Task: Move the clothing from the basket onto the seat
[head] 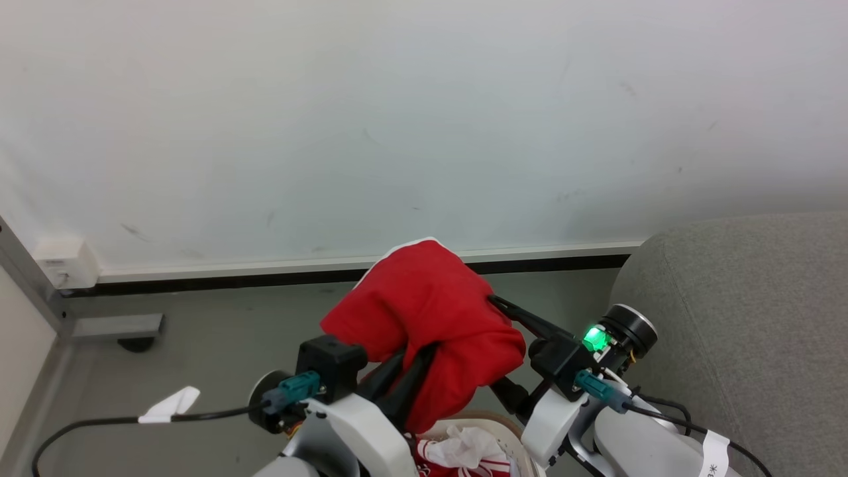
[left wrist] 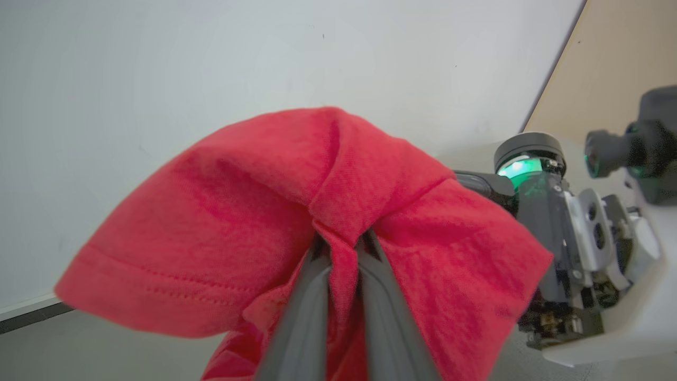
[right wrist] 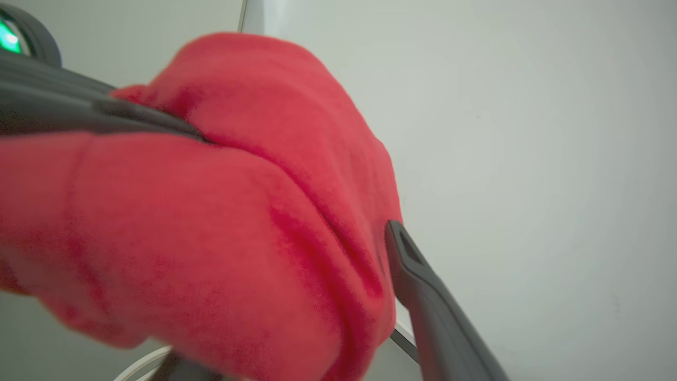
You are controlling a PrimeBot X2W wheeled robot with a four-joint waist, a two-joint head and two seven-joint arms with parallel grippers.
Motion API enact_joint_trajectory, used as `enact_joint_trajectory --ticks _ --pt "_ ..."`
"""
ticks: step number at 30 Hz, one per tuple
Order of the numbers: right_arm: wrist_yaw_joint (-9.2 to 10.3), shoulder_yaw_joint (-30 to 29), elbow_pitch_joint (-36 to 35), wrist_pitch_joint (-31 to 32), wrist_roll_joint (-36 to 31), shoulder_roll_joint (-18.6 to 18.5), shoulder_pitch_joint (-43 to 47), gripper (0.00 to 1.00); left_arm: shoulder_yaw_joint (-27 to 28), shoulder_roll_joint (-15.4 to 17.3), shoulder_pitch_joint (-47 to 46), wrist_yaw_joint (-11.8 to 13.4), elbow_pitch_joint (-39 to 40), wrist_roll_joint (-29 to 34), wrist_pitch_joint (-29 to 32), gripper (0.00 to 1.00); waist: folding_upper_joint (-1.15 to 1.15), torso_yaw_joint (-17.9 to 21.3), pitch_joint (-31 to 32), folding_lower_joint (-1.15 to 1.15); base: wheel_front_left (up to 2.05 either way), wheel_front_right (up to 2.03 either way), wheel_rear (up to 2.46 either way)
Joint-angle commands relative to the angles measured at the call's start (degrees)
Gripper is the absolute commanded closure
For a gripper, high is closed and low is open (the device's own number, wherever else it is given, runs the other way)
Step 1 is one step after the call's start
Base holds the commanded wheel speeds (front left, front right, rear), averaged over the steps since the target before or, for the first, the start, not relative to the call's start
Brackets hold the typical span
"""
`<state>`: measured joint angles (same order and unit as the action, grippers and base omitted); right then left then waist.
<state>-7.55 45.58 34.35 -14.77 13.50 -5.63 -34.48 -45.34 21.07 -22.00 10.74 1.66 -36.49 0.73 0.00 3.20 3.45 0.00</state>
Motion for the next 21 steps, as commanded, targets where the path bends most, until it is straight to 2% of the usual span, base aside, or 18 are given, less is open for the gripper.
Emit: enact_joint_trajectory --ticks 1,3,12,13,14,15,16,21 --pt "0.13 -0.1 0.7 -0.3 0.7 0.2 -0.9 0.51 -0.1 0.0 -0.4 -0.1 0.0 -0.1 0.0 1.00 0.00 -0.2 0.0 0.00 0.00 0.00 0.00" --pt "0.12 -0.3 1.2 -0.4 2.0 0.8 -1.2 1.00 -0.2 -0.1 -0.7 -0.2 -0.2 -0.1 0.1 1.00 0.00 -0.3 0.0 0.00 0.00 0.00 0.00" --pt "0.13 -1.0 0.5 -0.4 4.0 1.3 0.1 1.00 -0.2 0.4 -0.4 0.3 -0.5 -0.1 -0.2 1.00 0.00 -0.3 0.0 0.00 0.00 0.00 0.00" --pt "0.12 -1.3 0.3 -0.4 3.9 1.3 0.2 1.00 -0.2 0.5 -0.4 0.3 -0.5 0.0 -0.2 0.96 0.00 -0.3 0.0 0.00 0.00 0.00 0.00" --pt "0.12 -1.5 0.1 -0.4 3.8 1.3 0.3 1.00 -0.2 0.5 -0.4 0.4 -0.5 0.1 -0.4 0.67 0.00 -0.2 -0.1 0.00 0.00 0.00 0.00" --pt "0.13 -1.9 -0.1 -0.4 3.7 1.3 0.5 1.00 -0.1 0.6 -0.4 0.4 -0.6 0.2 -0.5 0.07 0.00 -0.1 0.0 0.00 0.00 0.00 0.00" --pt "0.12 -2.4 -0.2 -0.4 3.6 1.3 0.5 1.00 -0.1 0.6 -0.4 0.6 -0.6 0.3 -0.5 0.00 0.00 -0.1 -0.1 0.00 0.00 0.00 0.00" --pt "0.13 -3.6 -0.8 -0.4 3.3 1.4 0.9 1.00 -0.2 0.6 -0.4 0.9 -0.6 0.5 -0.9 0.00 0.00 0.0 -0.2 0.00 0.00 0.00 0.00"
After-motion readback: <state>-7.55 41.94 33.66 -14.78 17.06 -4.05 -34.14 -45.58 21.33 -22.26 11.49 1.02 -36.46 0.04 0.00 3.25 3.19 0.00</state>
